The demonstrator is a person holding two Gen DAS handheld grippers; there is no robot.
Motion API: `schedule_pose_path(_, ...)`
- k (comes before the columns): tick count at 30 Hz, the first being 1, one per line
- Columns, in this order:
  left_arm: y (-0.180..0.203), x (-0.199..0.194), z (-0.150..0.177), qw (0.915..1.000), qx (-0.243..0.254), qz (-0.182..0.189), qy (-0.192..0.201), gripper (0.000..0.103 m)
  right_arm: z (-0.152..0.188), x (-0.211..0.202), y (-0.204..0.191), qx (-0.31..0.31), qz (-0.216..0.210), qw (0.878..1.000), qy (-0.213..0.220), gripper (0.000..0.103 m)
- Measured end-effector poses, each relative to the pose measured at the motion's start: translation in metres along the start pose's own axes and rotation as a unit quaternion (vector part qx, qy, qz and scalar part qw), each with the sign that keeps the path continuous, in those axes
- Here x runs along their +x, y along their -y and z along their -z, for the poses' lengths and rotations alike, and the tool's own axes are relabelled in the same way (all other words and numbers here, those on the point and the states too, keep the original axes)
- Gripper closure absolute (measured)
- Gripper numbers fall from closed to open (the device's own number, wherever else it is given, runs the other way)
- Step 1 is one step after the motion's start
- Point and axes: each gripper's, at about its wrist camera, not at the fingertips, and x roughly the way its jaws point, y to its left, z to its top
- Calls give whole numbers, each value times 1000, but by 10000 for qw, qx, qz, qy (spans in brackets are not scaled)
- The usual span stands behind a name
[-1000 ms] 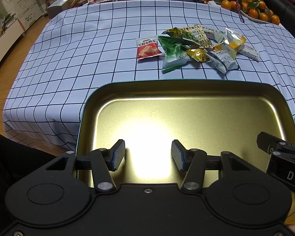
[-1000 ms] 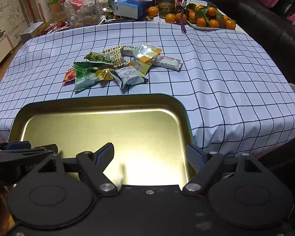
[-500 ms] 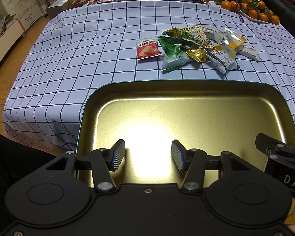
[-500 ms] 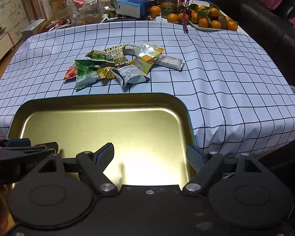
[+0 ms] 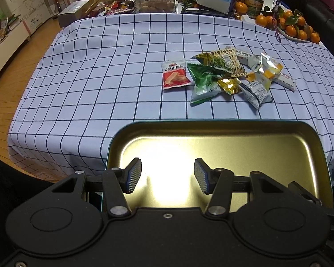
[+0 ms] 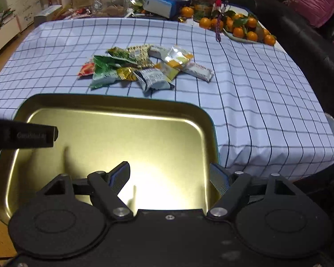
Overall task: Organize snacks
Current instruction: 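Grasp the red-and-white hawthorn packet with the left tool while the right tool grasps the grey-yellow packet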
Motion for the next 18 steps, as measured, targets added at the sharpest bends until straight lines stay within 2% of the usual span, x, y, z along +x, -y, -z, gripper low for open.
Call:
schedule_pose_path(4, -9, 3, -31, 9997, -114, 236, -16, 45, -21, -1, 11, 294, -246, 9992, 63, 27)
schedule_pose_path(9, -15, 7, -79, 9997, -60, 92, 224, 45, -64, 14, 21, 71, -451, 9987, -235, 37)
schedule_pose_path(15, -20, 15, -131, 9994, 22, 73, 348, 45, -125, 41, 28, -542, 31, 9983, -211, 36)
schedule_pose_path(18, -19, 23, -153, 9991, 55, -23, 424, 45, -152, 57, 33, -549, 243, 9980, -180, 27)
